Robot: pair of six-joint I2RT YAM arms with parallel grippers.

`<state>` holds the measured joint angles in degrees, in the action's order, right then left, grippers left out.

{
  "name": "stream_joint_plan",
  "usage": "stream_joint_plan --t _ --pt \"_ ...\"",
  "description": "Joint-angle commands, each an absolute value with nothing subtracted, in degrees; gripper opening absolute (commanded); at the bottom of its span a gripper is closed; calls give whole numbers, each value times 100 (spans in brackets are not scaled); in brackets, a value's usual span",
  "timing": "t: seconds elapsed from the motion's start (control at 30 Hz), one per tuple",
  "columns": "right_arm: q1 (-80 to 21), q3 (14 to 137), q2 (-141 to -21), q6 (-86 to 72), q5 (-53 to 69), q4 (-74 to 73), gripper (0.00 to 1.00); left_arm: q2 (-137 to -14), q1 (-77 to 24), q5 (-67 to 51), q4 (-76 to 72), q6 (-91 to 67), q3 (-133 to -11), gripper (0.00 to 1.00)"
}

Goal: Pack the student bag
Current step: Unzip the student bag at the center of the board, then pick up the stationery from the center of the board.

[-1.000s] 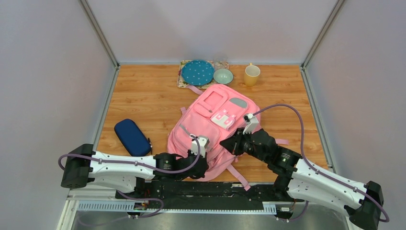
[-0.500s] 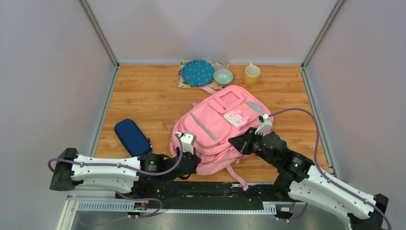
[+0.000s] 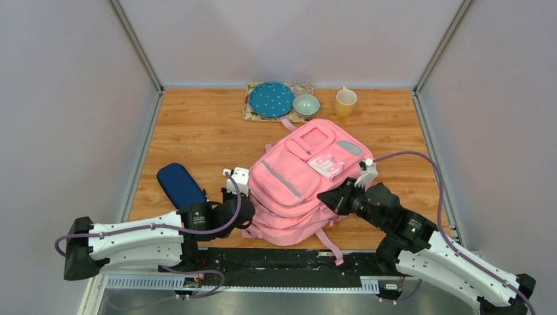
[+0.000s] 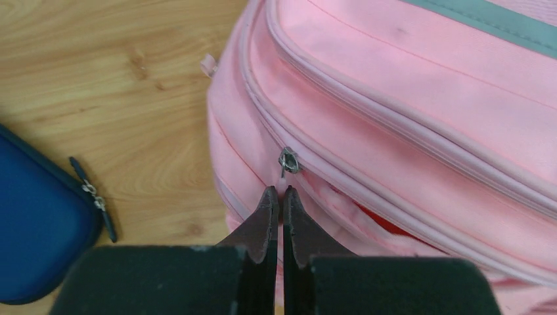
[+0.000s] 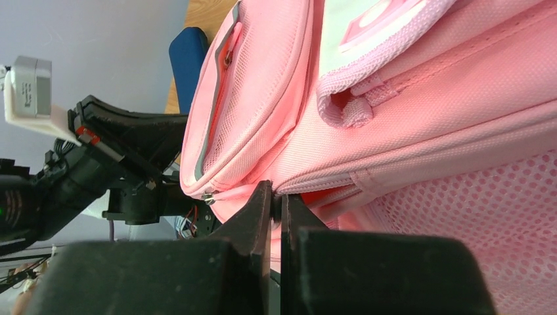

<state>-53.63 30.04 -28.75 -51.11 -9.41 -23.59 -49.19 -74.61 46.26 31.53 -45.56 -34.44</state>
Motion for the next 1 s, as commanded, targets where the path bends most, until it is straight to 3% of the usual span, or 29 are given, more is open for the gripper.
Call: stream_joint_plan --t 0.0,0.17,0.23,0.27,0.33,0.37,0.4,0.47,0.57,0.6,0.63,0.73,0.83,0.97 --pt "-5247 3401 -2619 -4834 -853 -2012 0 -4773 -6865 4984 3340 -3613 -3358 0" --pt "-5151 3515 -2979 -4843 -1045 -2074 0 -4772 -6479 4422 2874 -3349 -3225 1" --pt "-5098 3594 -3329 -4677 -1229 -2074 0 -4903 -6416 4176 2778 -3322 -3234 12" --pt "-4967 3725 -3496 -4537 -1257 -2083 0 -4939 -6346 4105 2751 -3348 -3252 30" --pt "-4704 3919 -3952 -4046 -1187 -2161 0 -5009 -6258 3895 2716 -3384 -3287 41" --pt "-4319 4068 -4077 -3895 -1073 -2180 0 -5010 -6240 3867 2690 -3384 -3322 56" --pt "-4089 4130 -4156 -3763 -689 -2188 0 -4984 -6179 3850 2707 -3401 -3331 63" --pt "-3537 4210 -4358 -3377 -327 -2197 0 -4896 -6074 3797 2812 -3489 -3375 75" --pt "-3358 4316 -4342 -3208 -88 -2504 2 -4606 -5880 3709 2962 -3603 -3314 78" --pt "-3366 4237 -4298 -3269 260 -2618 7 -4527 -5793 3692 3023 -3647 -3279 78" --pt "-3366 4184 -4263 -3348 316 -2689 23 -4378 -5740 3691 3076 -3752 -3235 78" --pt "-3375 4087 -3816 -3883 150 -3382 57 -4141 -5538 3717 3348 -3910 -3199 79" --pt "-3375 3894 -2973 -4420 132 -3586 78 -4000 -5249 3709 3577 -3903 -3225 80" --pt "-3401 3964 -2181 -4886 122 -3736 81 -3868 -4582 3595 3761 -3789 -3340 80"
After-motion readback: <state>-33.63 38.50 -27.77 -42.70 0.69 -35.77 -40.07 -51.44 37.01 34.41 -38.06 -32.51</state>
